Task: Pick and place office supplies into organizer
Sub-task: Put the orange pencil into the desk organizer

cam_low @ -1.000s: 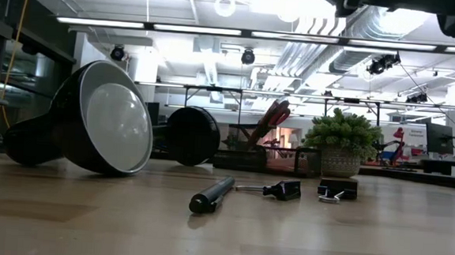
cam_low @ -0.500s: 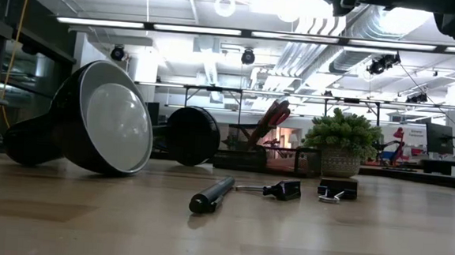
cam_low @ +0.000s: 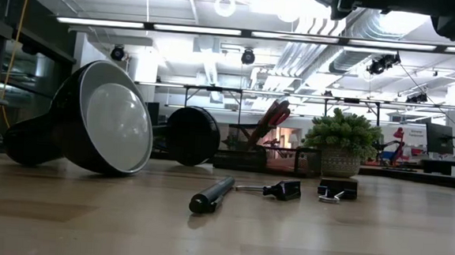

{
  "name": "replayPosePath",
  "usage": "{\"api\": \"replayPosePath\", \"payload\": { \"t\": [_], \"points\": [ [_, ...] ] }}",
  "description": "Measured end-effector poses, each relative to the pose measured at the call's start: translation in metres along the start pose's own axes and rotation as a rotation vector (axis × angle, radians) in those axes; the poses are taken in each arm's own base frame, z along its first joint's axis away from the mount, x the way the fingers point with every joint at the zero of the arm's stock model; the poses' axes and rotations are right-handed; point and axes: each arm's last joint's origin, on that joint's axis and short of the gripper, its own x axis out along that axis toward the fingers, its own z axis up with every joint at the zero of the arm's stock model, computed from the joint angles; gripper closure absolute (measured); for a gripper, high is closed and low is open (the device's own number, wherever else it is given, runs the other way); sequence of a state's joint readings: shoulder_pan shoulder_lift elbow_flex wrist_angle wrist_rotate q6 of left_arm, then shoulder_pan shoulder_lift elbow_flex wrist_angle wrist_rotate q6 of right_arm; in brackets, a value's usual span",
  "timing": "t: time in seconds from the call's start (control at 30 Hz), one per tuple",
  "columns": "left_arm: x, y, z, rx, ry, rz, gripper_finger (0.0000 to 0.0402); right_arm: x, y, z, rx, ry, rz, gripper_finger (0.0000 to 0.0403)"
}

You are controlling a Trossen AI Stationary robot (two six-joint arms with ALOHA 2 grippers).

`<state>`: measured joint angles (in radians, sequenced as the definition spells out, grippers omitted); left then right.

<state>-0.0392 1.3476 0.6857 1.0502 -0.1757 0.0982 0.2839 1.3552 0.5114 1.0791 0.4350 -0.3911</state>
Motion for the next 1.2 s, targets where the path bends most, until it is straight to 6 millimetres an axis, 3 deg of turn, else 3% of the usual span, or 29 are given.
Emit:
{"api": "replayPosePath", "payload": {
  "t": [0.1,0.33,0.77,0.9,1.2],
  "points": [
    [0.0,0.0,0.0,0.005,0.001,-0.001,0.0391,0.001,-0.002,-0.001,0.004,0.006,0.001,0.0401],
    [0.0,0.001,-0.001,0.011,0.01,0.033,0.0387,0.001,-0.002,-0.003,0.01,0.019,-0.002,0.0394],
    [0.0,0.004,-0.004,0.106,0.059,0.135,0.0398,-0.003,-0.003,-0.008,-0.066,0.163,-0.242,0.0278],
    [0.001,0.018,-0.008,0.13,0.09,0.185,0.0398,-0.007,0.001,-0.014,-0.091,0.25,-0.294,0.0266],
    [0.003,0.083,-0.024,0.105,0.168,0.266,0.04,-0.012,0.006,-0.034,0.004,0.405,-0.275,0.0272]
  ]
}}
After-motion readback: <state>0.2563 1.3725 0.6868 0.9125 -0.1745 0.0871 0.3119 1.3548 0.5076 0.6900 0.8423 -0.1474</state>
